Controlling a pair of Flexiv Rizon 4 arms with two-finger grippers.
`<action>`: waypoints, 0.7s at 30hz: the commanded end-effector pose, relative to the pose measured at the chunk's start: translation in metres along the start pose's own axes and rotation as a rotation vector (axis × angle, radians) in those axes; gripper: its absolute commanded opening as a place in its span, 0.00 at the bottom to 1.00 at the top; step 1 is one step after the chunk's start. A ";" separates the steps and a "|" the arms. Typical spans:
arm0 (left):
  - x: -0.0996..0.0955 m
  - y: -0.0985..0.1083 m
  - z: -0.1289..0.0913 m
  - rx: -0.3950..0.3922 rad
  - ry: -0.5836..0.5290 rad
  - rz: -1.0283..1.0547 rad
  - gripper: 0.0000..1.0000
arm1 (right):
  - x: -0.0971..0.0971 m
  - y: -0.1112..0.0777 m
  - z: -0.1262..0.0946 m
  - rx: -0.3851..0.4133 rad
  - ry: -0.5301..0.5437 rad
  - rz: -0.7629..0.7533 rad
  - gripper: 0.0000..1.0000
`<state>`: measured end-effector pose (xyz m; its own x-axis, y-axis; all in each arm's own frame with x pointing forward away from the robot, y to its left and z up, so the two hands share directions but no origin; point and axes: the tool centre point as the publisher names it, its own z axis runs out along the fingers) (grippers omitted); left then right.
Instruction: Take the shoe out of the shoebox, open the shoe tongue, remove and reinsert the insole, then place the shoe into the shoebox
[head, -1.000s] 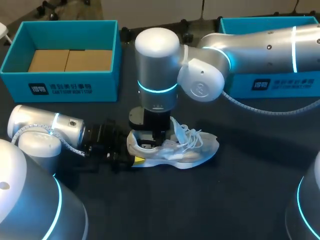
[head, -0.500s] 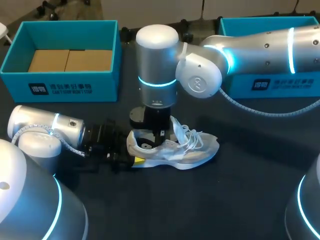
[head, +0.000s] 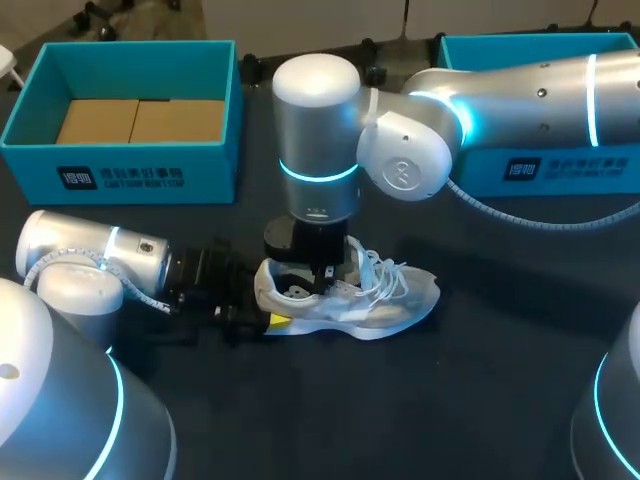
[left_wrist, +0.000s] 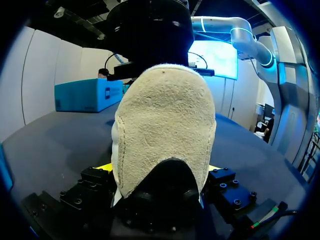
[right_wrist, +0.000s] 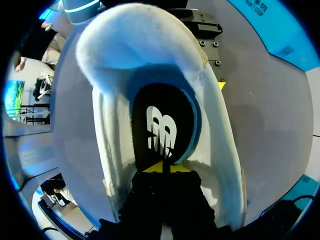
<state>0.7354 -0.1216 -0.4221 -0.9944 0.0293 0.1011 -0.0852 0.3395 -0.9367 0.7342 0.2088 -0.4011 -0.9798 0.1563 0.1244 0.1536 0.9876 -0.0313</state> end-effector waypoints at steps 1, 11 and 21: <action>-0.002 0.002 0.000 -0.003 -0.003 -0.001 0.00 | 0.007 -0.015 -0.010 -0.008 -0.010 -0.002 0.00; -0.002 0.002 0.000 -0.003 -0.003 -0.001 0.00 | 0.000 -0.024 -0.029 -0.009 -0.053 0.008 0.00; -0.002 0.002 0.000 -0.003 -0.003 -0.001 0.00 | -0.004 -0.013 -0.051 -0.033 -0.079 -0.023 0.00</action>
<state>0.7361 -0.1211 -0.4222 -0.9945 0.0277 0.1014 -0.0859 0.3402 -0.9364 0.7427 0.1956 -0.3557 -0.9891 0.1386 0.0489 0.1390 0.9903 0.0052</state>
